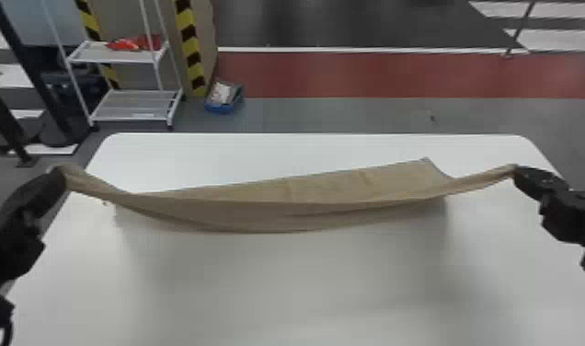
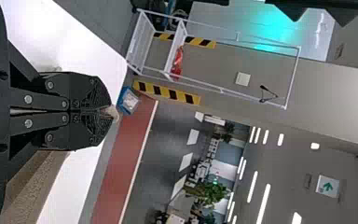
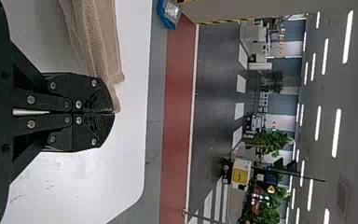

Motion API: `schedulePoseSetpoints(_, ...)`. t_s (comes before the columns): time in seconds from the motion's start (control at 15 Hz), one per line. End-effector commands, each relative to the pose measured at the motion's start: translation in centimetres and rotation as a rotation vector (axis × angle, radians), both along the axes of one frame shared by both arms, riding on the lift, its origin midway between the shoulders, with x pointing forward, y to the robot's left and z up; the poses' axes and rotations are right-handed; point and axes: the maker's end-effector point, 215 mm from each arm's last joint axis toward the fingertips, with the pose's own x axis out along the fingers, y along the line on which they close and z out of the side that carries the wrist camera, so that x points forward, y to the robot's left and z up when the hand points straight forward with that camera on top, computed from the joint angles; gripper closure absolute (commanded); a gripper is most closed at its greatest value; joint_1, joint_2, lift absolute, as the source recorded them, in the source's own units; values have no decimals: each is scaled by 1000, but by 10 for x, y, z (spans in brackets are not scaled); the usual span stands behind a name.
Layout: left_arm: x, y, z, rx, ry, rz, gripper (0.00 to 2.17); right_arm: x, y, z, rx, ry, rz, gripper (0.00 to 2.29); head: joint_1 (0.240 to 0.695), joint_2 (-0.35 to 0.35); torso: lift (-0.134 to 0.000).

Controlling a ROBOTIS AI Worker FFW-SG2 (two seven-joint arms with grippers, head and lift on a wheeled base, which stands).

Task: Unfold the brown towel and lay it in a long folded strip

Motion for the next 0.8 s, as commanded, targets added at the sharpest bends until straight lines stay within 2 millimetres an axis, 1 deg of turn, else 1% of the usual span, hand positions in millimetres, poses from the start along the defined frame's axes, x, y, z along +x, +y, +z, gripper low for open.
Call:
schedulePoseSetpoints(0.0,-2,-13,-9,13,46,-17,1420,3,10,-6,6,9,12,1305,695,-23,-119)
schedulePoseSetpoints(0.13,2,-18,-12,46,62,0,1420,12,22,-6,11,15,30,1305,695,-30,-119)
schedulePoseSetpoints(0.2,4,-18,-13,73,68,16,1420,16,28,-2,17,13,40,1305,695,-28,-119)
schedulePoseSetpoints(0.27,9,-19,-12,106,72,31,1420,21,36,4,29,3,52,1305,695,-24,-119)
schedulePoseSetpoints(0.33,14,-17,-16,142,88,53,1420,27,40,10,48,-4,54,1305,695,-19,-119)
schedulePoseSetpoints(0.4,22,-13,-24,157,109,70,1420,37,42,19,58,-19,53,1305,695,-7,-119)
schedulePoseSetpoints(0.47,37,-8,-29,155,115,78,1420,56,50,21,66,-21,61,1305,695,-2,-119)
schedulePoseSetpoints(0.53,58,-4,-36,143,126,87,1420,79,60,20,80,-10,76,1305,695,4,-119)
schedulePoseSetpoints(0.6,83,2,-39,126,132,95,1420,99,69,20,96,-5,87,1305,695,11,-119)
schedulePoseSetpoints(0.67,103,6,-42,113,136,98,1420,122,82,31,111,-18,99,1305,690,20,-119)
schedulePoseSetpoints(0.73,122,10,-41,102,135,99,1416,141,91,44,116,-33,110,1305,674,31,-119)
